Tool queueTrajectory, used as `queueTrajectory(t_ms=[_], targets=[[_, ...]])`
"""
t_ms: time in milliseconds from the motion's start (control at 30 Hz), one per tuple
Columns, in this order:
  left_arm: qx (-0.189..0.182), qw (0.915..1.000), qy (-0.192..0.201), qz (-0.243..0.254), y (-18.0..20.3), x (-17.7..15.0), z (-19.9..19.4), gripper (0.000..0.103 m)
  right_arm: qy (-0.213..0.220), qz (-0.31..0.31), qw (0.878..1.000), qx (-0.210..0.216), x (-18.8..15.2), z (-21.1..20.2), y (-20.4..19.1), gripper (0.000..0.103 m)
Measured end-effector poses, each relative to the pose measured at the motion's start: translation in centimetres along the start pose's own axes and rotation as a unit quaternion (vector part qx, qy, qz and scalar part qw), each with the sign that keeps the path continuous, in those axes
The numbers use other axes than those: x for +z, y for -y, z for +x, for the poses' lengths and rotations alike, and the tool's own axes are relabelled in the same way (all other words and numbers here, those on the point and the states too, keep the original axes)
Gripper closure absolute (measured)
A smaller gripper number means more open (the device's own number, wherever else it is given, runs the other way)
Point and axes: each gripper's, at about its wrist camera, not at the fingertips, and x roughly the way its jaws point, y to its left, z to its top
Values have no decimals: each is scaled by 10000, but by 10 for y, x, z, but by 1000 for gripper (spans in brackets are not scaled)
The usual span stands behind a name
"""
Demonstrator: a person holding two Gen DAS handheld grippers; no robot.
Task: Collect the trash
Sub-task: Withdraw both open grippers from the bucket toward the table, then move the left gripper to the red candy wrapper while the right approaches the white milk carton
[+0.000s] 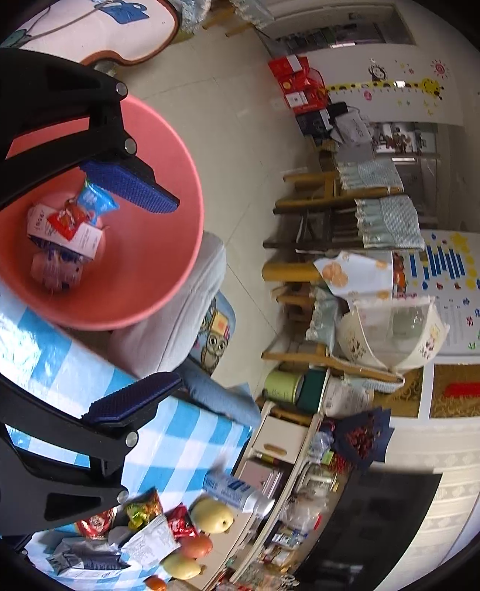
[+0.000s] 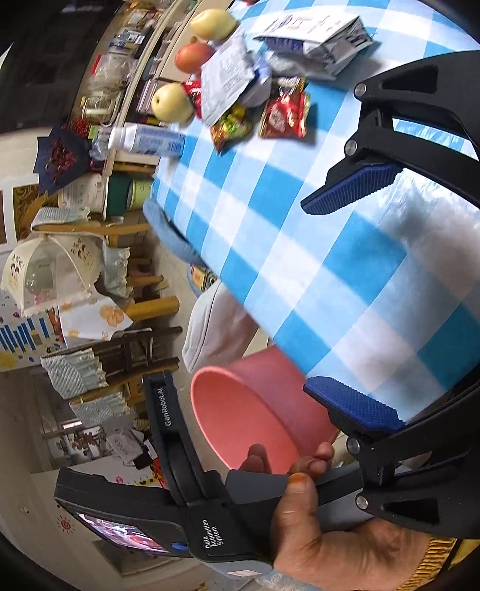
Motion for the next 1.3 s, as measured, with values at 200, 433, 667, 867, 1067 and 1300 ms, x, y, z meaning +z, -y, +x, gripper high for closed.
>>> queueTrajectory(t_ms=[200, 433, 667, 867, 1067, 1300], targets=[[-234, 9988, 26, 431, 28, -6, -1, 14, 20, 153, 9998, -146, -5, -11, 20, 12], [-532, 9952, -125, 808, 56, -14, 1, 10, 199, 404, 9987, -225, -8, -32, 46, 9], [-1013, 9900, -322, 925, 77, -23, 1, 10, 371, 684, 9965, -310, -11, -54, 75, 9], [-1136, 9857, -330, 1197, 103, -32, -2, 10, 456, 997, 9929, -466, -16, -69, 109, 9], [-1069, 9801, -305, 1642, 129, -42, -6, 10, 544, 1334, 9877, -616, -21, -85, 143, 9], [-1326, 9710, -371, 1953, 157, -52, -13, 10, 497, 1863, 9791, -653, -27, -101, 183, 9]])
